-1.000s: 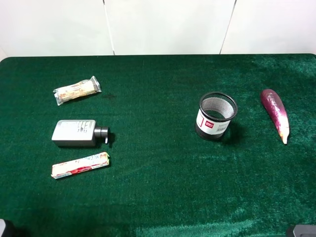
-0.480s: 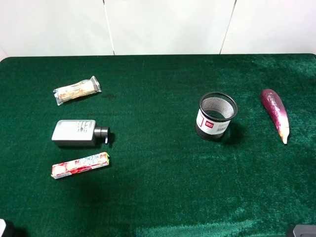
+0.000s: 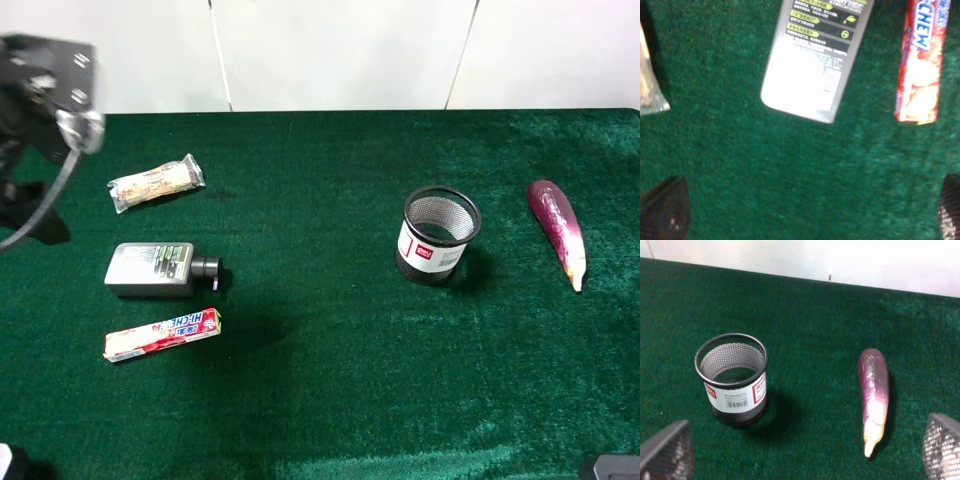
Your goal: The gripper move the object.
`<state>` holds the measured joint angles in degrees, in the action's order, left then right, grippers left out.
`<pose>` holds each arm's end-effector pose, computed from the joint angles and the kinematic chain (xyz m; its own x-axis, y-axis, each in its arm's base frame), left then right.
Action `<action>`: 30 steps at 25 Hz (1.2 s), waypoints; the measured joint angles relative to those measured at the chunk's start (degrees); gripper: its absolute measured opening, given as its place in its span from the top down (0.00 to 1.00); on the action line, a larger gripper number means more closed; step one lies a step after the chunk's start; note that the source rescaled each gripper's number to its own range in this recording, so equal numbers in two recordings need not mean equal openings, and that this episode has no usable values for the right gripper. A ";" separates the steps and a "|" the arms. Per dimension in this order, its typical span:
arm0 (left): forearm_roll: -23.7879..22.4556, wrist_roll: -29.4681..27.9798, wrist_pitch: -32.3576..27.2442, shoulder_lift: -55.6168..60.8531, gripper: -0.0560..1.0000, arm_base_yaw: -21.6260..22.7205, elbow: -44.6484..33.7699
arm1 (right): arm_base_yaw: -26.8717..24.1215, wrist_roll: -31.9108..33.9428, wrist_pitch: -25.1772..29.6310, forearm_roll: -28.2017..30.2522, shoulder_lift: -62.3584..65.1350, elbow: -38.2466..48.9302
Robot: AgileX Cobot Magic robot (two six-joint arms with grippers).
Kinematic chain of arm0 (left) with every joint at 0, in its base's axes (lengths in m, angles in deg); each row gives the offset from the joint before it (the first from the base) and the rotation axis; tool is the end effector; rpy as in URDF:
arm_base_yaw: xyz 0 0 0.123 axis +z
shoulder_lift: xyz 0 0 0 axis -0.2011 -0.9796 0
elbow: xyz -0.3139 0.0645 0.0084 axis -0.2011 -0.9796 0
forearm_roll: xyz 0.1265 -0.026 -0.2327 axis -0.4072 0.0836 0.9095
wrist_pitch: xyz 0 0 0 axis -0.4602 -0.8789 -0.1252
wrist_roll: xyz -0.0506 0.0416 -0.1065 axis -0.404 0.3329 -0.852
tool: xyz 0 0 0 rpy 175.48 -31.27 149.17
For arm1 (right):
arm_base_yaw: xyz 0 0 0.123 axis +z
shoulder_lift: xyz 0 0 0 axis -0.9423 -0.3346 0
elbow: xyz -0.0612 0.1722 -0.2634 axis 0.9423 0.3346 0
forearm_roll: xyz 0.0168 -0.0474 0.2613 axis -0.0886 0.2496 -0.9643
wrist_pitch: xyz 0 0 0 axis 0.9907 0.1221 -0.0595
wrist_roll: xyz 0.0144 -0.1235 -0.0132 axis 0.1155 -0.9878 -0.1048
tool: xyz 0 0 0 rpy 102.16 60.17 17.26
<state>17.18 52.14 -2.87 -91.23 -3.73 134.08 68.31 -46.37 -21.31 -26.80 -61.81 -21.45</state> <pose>0.2801 -0.0761 0.2374 -0.2667 0.9598 -0.0873 0.9484 0.2775 0.1537 0.0011 0.0257 0.2750 -0.3976 -0.0976 -0.9123 -0.1980 0.9800 -0.0186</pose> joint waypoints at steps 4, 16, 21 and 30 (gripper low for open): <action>-2.74 0.20 2.33 -5.03 0.03 -3.15 0.34 | 0.00 0.00 -0.05 0.00 0.00 0.00; -4.82 0.24 10.28 -13.66 0.04 -11.01 -2.00 | 0.00 0.00 -0.11 0.00 0.00 0.00; -5.35 0.26 15.00 -13.83 0.05 -11.48 -6.47 | 0.00 0.00 -0.11 0.00 0.00 0.00; -6.85 -1.29 25.00 -15.58 0.07 -11.48 -12.01 | 0.00 0.00 -0.11 0.00 0.00 0.00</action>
<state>10.33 50.85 22.13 -106.80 -15.20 122.06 68.31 -46.37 -21.42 -26.80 -61.81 -21.45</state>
